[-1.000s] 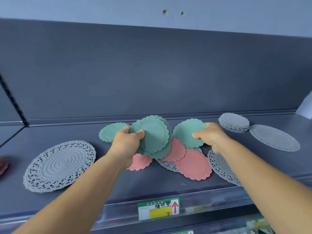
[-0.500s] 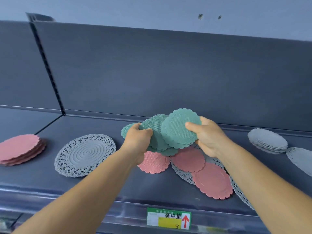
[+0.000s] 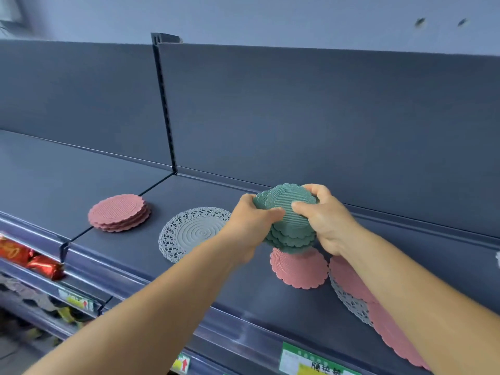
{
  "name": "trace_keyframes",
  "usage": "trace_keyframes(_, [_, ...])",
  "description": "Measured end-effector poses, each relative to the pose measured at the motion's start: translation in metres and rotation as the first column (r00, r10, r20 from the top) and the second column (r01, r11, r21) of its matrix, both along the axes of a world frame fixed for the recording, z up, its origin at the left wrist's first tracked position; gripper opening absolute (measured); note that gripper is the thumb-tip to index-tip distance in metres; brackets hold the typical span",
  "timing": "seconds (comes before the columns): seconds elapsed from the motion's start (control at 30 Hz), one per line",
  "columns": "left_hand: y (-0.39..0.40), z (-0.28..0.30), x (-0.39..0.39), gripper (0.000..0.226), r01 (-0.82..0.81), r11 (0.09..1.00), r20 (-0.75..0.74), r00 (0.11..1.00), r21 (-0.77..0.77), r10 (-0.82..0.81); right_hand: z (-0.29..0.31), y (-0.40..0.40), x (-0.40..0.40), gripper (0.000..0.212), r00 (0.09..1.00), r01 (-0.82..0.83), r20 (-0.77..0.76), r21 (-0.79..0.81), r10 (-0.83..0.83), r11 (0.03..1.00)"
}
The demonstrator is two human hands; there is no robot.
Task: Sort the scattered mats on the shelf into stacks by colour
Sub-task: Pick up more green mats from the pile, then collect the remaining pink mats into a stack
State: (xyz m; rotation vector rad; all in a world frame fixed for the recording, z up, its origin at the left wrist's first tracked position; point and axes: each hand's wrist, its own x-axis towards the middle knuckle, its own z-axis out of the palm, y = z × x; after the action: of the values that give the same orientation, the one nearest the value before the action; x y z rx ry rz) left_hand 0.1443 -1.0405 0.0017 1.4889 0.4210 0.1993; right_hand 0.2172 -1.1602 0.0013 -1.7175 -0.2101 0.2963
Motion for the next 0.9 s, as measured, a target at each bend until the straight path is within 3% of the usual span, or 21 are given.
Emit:
trace_keyframes(0.13, [0.024, 0.0, 0.012, 0.032, 0.025, 0.99, 0.0, 1.0, 0.142, -0.025, 0.005, 0.015, 0.001, 0.052, 0.998, -0.061, 0.017, -0.111, 0.063, 0.992])
trace_keyframes(0.27, [0.045, 0.002, 0.036, 0.034, 0.049, 0.977, -0.001, 0.999, 0.206, -0.05, 0.009, 0.018, 0.005, 0.041, 1.0, -0.002, 0.019, -0.299, 0.009, 0.954])
trace_keyframes(0.33, [0.049, 0.002, 0.049, 0.039, 0.08, 0.971, -0.012, 0.997, 0.226, -0.08, 0.01, 0.02, 0.005, 0.029, 1.0, 0.027, 0.01, -0.332, -0.026, 0.943])
trace_keyframes(0.5, [0.051, -0.003, 0.076, 0.045, 0.203, 0.915, -0.116, 0.978, 0.348, -0.172, 0.004, 0.026, 0.015, 0.023, 0.985, 0.175, 0.065, -0.377, -0.163, 0.91])
trace_keyframes(0.67, [0.05, -0.014, 0.092, 0.05, 0.356, 0.744, -0.29, 0.93, 0.566, -0.225, -0.011, 0.029, 0.02, 0.024, 0.975, 0.217, 0.045, -0.433, -0.22, 0.875])
trace_keyframes(0.73, [0.049, -0.018, 0.094, 0.049, 0.388, 0.624, -0.332, 0.919, 0.679, -0.211, -0.013, 0.029, 0.018, 0.025, 0.973, 0.219, 0.044, -0.462, -0.225, 0.859])
trace_keyframes(0.8, [0.048, -0.02, 0.094, 0.047, 0.39, 0.488, -0.334, 0.921, 0.781, -0.202, -0.013, 0.029, 0.014, 0.036, 0.971, 0.222, 0.035, -0.483, -0.235, 0.847])
trace_keyframes(0.9, [0.05, -0.019, 0.089, 0.046, 0.355, 0.367, -0.295, 0.932, 0.86, -0.211, -0.014, 0.029, 0.006, 0.037, 0.972, 0.223, 0.051, -0.514, -0.23, 0.829])
